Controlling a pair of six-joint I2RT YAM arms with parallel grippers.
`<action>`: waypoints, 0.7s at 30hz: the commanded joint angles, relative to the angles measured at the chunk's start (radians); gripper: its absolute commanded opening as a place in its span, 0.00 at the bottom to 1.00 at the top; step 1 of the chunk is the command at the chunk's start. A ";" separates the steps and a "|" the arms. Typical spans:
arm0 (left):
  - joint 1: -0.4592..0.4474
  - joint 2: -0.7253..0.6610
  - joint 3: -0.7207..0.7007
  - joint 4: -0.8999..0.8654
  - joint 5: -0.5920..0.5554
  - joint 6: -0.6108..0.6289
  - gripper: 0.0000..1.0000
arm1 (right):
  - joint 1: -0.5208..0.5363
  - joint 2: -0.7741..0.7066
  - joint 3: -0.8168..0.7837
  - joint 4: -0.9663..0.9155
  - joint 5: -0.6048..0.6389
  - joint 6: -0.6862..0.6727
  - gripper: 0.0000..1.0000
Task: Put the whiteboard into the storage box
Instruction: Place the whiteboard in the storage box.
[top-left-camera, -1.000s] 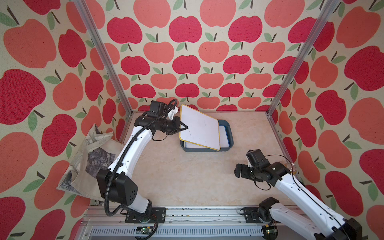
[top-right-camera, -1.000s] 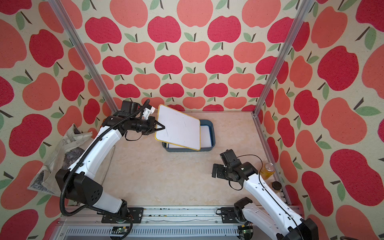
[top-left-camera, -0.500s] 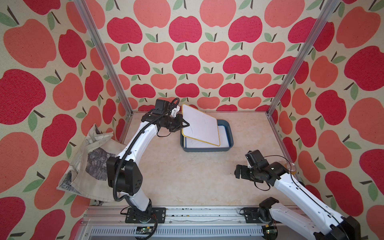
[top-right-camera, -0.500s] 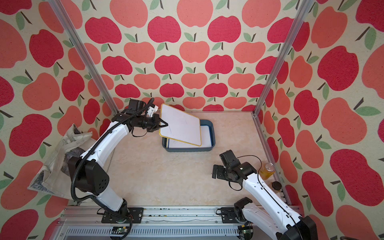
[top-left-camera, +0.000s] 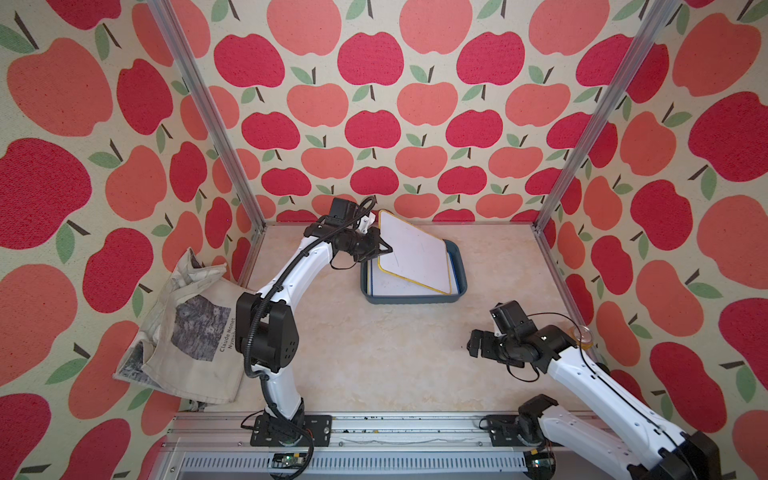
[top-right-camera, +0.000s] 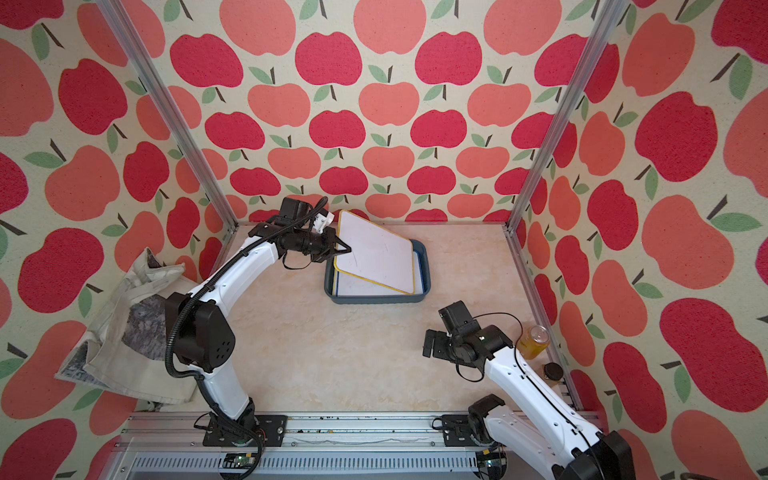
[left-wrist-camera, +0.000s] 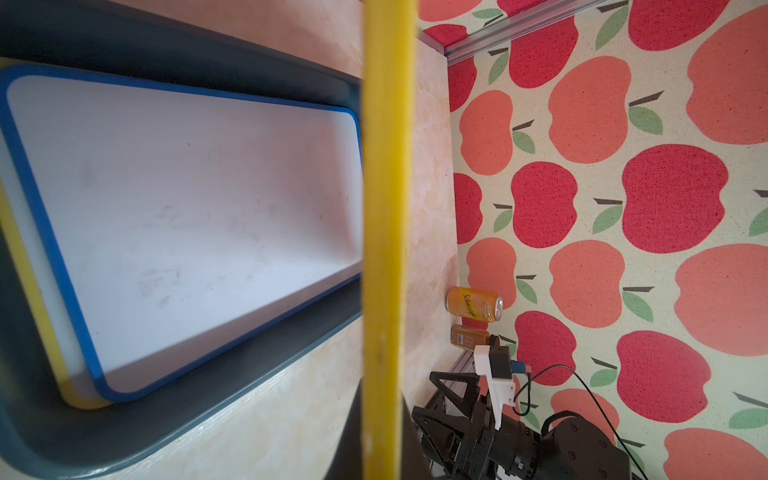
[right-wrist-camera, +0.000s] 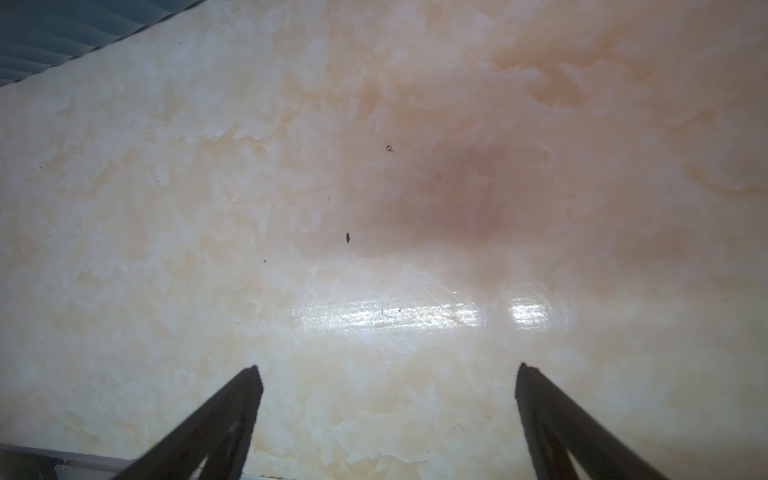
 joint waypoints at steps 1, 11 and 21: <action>-0.003 0.006 0.061 0.059 0.063 0.002 0.00 | -0.007 -0.023 -0.013 -0.014 0.000 0.020 0.99; -0.007 0.069 0.061 0.062 0.110 -0.007 0.00 | -0.006 -0.043 -0.045 -0.009 -0.014 0.035 0.99; -0.007 0.093 0.018 0.120 0.159 -0.069 0.00 | -0.006 -0.070 -0.062 -0.014 -0.010 0.043 0.99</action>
